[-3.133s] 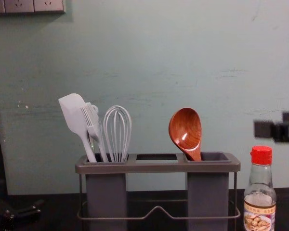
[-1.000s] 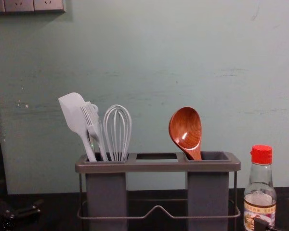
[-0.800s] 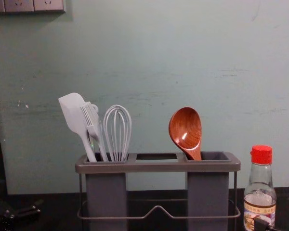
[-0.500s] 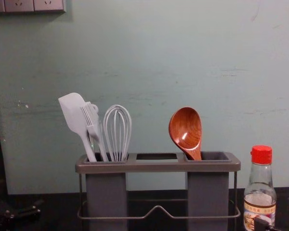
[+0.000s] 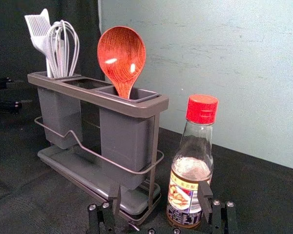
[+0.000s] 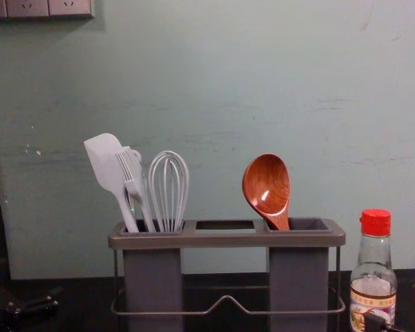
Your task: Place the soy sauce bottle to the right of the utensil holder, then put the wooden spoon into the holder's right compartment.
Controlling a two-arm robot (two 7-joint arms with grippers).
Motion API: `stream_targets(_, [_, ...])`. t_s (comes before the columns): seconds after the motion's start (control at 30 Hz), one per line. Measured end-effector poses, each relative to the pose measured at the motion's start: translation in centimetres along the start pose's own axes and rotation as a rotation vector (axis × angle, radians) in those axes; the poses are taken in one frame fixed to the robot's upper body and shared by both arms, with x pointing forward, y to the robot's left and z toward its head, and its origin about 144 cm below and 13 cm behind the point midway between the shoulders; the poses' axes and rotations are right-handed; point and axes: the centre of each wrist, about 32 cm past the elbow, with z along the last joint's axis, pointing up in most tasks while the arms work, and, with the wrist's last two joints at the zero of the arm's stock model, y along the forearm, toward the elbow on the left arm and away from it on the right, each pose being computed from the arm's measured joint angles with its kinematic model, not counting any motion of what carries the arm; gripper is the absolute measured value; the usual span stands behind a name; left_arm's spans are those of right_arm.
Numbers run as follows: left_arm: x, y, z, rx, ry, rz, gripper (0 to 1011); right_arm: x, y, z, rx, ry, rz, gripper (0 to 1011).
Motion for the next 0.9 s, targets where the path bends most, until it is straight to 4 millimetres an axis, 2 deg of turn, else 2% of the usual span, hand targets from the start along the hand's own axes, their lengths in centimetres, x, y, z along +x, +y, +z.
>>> stream_targets(0.9, [0.0,0.0,0.0,0.0,0.0,0.0,1005,0.0,0.0,-0.01,-0.002,0.001,-0.001,1003])
